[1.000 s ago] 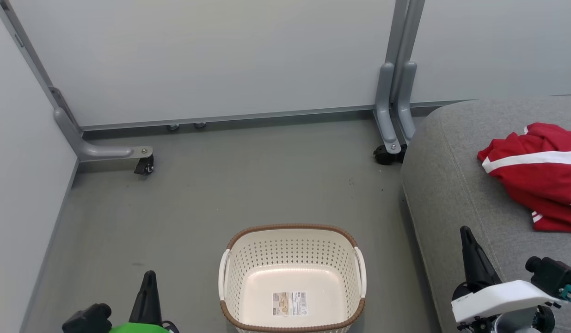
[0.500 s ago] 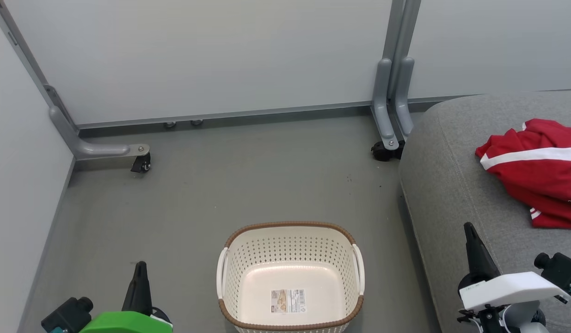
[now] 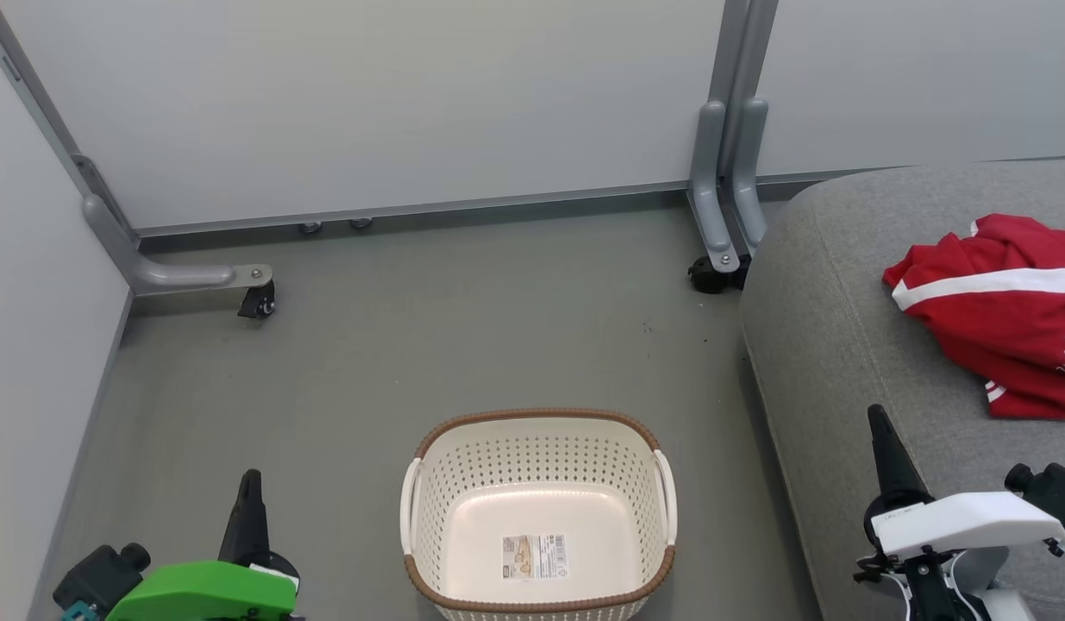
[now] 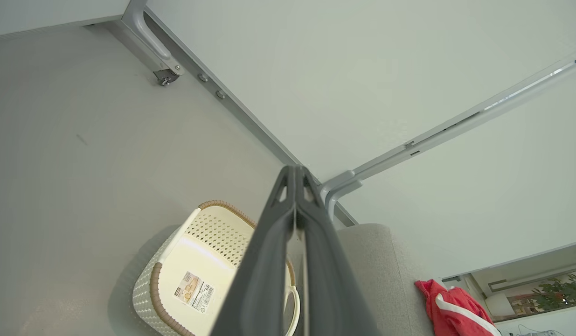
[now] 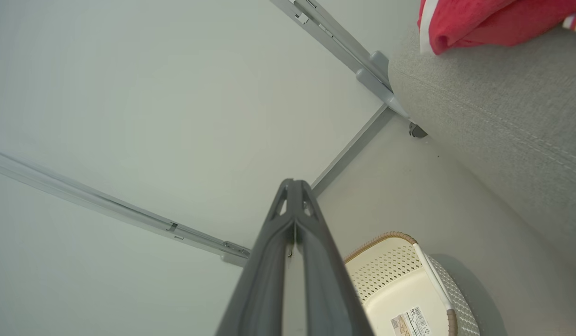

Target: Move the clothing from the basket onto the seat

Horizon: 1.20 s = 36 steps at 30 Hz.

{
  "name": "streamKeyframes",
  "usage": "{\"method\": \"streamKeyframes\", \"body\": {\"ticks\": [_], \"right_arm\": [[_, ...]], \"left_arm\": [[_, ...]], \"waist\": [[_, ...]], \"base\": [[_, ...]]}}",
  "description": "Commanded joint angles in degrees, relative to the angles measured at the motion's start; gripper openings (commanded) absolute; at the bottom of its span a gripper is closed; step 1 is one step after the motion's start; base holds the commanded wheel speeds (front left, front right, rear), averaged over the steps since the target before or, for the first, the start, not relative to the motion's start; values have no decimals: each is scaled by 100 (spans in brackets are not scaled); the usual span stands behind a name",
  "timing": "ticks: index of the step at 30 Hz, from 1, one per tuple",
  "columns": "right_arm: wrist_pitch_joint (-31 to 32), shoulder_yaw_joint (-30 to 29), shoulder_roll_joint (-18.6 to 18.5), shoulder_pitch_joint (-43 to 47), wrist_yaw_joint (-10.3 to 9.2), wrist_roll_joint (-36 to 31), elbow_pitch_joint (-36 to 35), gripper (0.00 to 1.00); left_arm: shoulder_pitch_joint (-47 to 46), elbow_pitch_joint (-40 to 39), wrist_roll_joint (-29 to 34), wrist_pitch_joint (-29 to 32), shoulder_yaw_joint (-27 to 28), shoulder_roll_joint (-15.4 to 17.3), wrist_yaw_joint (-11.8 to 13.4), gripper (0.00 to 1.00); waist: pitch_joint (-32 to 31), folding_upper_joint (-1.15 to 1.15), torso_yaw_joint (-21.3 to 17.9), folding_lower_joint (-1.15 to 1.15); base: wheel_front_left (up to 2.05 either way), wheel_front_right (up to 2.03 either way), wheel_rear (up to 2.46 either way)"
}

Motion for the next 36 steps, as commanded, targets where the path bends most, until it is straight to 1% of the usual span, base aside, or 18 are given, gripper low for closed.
{"method": "streamKeyframes", "body": {"ticks": [1, 17, 36], "right_arm": [[43, -39, -19, -157, 0, 156, -41, 0], [319, -179, 33, -297, 1, 1028, 49, 0], [595, -321, 90, -430, 1, 1892, 139, 0]], "left_arm": [[-180, -79, -157, 48, 40, 14, -57, 0], [-337, -91, -1092, 318, 217, 18, -150, 0], [-481, -98, -2019, 590, 395, 22, -244, 0]], "waist": [[6, 0, -5, 0], [75, 0, -52, 0], [156, 0, -107, 0]], "base": [[0, 0, 0], [0, 0, 0], [0, 0, 0]]}}
